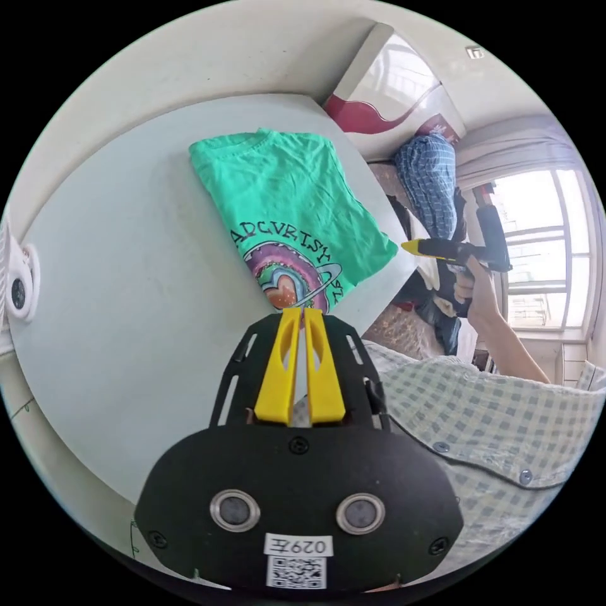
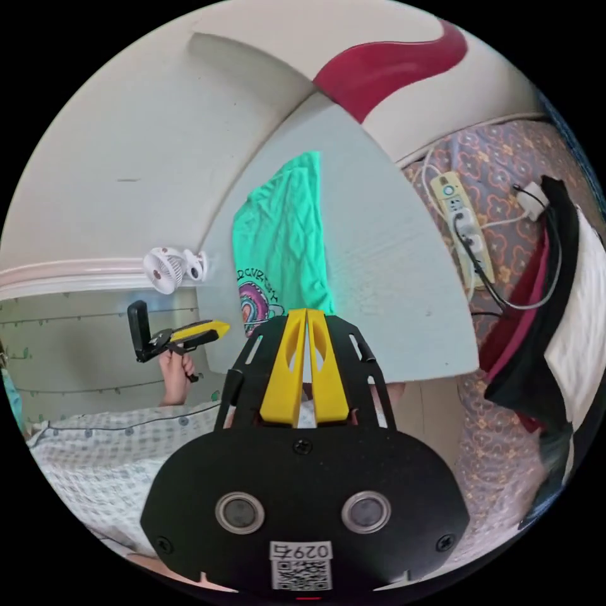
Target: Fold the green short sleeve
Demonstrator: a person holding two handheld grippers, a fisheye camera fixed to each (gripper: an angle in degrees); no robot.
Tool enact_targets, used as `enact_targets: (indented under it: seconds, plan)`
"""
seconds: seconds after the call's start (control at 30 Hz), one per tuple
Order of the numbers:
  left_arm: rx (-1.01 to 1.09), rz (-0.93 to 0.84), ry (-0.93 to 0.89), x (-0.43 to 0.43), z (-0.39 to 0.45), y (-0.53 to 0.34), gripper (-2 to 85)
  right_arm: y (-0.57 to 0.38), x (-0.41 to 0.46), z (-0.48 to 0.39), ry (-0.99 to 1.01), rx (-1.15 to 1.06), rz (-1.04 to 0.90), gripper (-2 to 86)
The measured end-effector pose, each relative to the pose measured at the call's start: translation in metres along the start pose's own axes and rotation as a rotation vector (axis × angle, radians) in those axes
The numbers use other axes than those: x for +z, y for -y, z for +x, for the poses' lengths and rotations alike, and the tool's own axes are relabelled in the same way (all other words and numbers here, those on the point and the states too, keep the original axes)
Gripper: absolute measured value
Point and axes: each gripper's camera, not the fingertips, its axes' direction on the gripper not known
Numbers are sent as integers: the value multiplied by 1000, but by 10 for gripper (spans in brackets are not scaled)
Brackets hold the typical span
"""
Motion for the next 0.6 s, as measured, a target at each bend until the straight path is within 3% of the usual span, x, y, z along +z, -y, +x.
enact_targets:
  seconds: [0.13, 0.27, 0.37, 0.5, 0.6]
  plan:
    - [19, -166, 127, 35, 14, 32, -8, 17, 23, 13, -159, 19, -98, -4]
    - [-120, -118, 32, 28, 0, 30, -9, 21, 12, 44, 15, 152, -74, -4]
    - [-213, -59, 57, 8, 1, 16, -10, 21, 3, 36, -84, 135, -77, -4]
    - [-189, 72, -74, -10, 22, 16, -10, 30, -2, 4, -89, -26, -49, -5]
    - [-120, -2, -112, 15, 52, 43, -10, 46, 22, -4, -82, -54, -138, -5]
